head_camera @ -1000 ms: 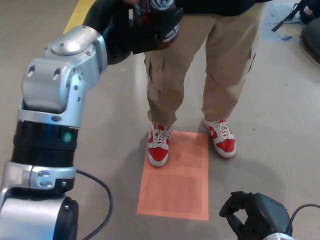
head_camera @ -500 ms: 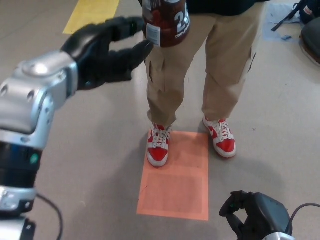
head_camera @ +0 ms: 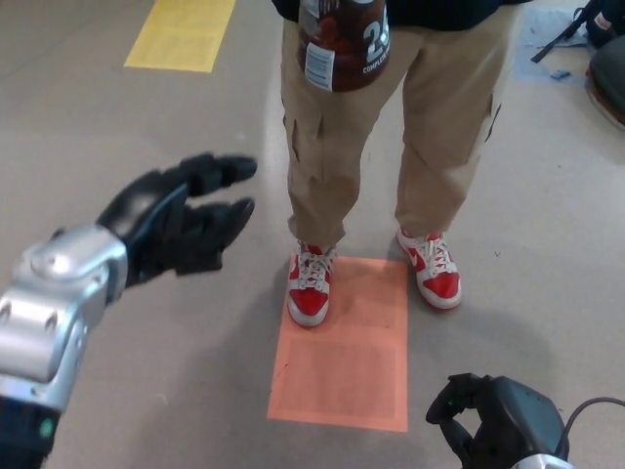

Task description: The robot recieved a bottle of protein shake from a person using its left hand and then shake the protein up and down 2 two times and hand it back to the person

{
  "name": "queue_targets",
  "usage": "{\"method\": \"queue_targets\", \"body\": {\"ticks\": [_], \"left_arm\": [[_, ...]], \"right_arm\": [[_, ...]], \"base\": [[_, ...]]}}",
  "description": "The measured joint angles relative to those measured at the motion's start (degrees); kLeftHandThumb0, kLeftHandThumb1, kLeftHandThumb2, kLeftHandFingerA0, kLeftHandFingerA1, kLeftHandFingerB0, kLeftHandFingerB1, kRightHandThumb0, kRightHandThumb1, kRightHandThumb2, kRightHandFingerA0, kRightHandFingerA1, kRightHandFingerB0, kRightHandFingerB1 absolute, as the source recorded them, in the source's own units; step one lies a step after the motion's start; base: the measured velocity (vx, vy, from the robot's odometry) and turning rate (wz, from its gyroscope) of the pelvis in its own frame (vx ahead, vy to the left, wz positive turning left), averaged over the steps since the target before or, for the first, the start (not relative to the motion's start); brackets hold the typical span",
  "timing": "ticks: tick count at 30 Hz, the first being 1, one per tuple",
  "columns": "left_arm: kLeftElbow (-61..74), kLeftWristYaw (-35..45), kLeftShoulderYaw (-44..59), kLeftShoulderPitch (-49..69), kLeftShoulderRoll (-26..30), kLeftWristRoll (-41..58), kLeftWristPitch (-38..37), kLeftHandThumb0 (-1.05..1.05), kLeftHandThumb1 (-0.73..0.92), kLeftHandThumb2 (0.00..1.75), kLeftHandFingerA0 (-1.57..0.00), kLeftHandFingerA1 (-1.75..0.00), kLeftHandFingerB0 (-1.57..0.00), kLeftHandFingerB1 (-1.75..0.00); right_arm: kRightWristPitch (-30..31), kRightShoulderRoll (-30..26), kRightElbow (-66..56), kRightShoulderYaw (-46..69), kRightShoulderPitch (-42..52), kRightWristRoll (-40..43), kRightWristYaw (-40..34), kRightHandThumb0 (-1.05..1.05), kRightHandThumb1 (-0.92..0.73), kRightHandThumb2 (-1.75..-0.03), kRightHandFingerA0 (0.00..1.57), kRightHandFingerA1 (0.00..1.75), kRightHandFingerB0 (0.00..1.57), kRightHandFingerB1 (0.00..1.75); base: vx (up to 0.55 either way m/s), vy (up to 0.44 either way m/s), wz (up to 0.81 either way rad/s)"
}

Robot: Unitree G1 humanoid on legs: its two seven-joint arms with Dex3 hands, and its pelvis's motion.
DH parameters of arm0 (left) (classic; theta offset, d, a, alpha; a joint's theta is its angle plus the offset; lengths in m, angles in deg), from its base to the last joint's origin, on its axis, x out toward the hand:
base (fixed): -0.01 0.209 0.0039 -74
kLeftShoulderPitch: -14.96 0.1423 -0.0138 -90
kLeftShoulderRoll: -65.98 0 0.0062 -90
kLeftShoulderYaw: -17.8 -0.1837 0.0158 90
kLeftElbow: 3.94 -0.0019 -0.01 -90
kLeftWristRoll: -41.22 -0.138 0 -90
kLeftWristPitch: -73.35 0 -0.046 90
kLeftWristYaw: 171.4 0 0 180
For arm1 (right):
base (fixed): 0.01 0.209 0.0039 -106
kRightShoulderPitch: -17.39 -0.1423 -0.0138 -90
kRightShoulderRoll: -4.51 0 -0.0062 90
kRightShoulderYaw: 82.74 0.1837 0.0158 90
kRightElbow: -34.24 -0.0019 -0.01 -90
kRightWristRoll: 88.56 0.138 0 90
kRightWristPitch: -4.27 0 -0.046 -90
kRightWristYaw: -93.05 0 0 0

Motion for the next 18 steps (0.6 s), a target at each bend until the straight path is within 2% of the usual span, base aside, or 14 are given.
{"method": "queue_targets", "body": {"ticks": [1, 2, 3, 5, 7, 9, 12, 15, 17, 18], "left_arm": [[-0.7, -0.2, 0.1, 0.8, 0.0, -0.2, -0.7, -0.59, 0.65, 0.6, -0.44, -0.37, -0.13, -0.26], [-1.6, -0.5, 0.1, 1.6, 0.0, -0.4, -1.7, -0.63, 0.54, 0.81, -0.37, -0.48, -0.07, -0.36], [-2.4, -0.8, 0.2, 2.4, 0.0, -0.6, -2.6, -0.6, 0.52, 0.77, -0.38, -0.47, -0.08, -0.36], [-4.4, -1.6, -0.1, 3.8, 0.1, -1.3, -4.5, -0.59, 0.51, 0.74, -0.38, -0.46, -0.09, -0.35], [-6.3, -2.3, -0.4, 4.8, 0.2, -2.1, -6.0, -0.45, 0.46, 0.67, -0.36, -0.44, -0.11, -0.34], [-8.2, -3.1, -0.8, 5.8, 0.3, -2.8, -7.7, -0.41, 0.46, 0.65, -0.37, -0.43, -0.12, -0.33], [-12.8, -4.9, -1.4, 7.6, 0.3, -4.0, -10.6, -0.36, 0.45, 0.62, -0.37, -0.42, -0.14, -0.33], [-16.8, -6.7, -2.4, 8.6, 0.4, -5.3, -13.4, -0.31, 0.44, 0.6, -0.35, -0.42, -0.15, -0.32], [-18.8, -7.7, -3.0, 8.8, 0.4, -6.0, -14.6, -0.32, 0.45, 0.61, -0.35, -0.42, -0.14, -0.32], [-19.9, -8.2, -3.4, 8.9, 0.5, -6.4, -15.2, -0.33, 0.46, 0.62, -0.34, -0.42, -0.14, -0.32]], "right_arm": [[0.0, 0.0, 0.0, 0.0, -0.1, 0.0, 0.0, -0.49, -0.51, -1.14, 1.07, 1.06, 0.92, 0.88], [0.0, 0.0, 0.0, 0.0, -0.2, 0.0, 0.0, -0.49, -0.51, -1.13, 1.02, 1.0, 0.92, 0.87], [0.0, 0.0, 0.0, 0.0, -0.3, 0.0, 0.0, -0.48, -0.52, -1.12, 1.01, 0.92, 0.95, 0.84], [0.0, 0.0, 0.0, 0.1, -0.6, 0.0, 0.0, -0.47, -0.5, -1.16, 1.0, 0.95, 0.92, 0.88], [0.0, 0.1, 0.0, 0.1, -1.0, 0.0, 0.0, -0.46, -0.5, -1.15, 1.01, 0.87, 0.95, 0.83], [0.0, 0.1, 0.0, 0.1, -1.3, 0.0, 0.0, -0.47, -0.5, -1.14, 1.0, 0.94, 0.93, 0.88], [0.0, 0.1, 0.0, 0.1, -1.8, 0.0, 0.0, -0.46, -0.51, -1.11, 1.05, 0.92, 0.96, 0.81], [0.0, 0.1, 0.0, 0.3, -2.1, 0.1, 0.0, -0.45, -0.49, -1.14, 1.01, 0.86, 0.96, 0.82], [0.0, 0.1, 0.0, 0.3, -2.3, 0.1, 0.0, -0.45, -0.48, -1.16, 1.02, 0.9, 0.97, 0.82], [0.0, 0.1, 0.0, 0.3, -2.3, 0.1, 0.0, -0.45, -0.49, -1.18, 1.01, 0.96, 0.94, 0.89]], "base": [[0.0, 0.0, 0.0], [0.0, 0.0, 0.0], [0.0, 0.0, 0.0], [0.0, 0.0, 0.0], [0.0, 0.0, 0.0], [0.0, 0.0, 0.0], [0.0, 0.0, 0.0], [0.0, 0.0, 0.0], [0.0, 0.0, 0.0], [0.0, 0.0, 0.0]]}}
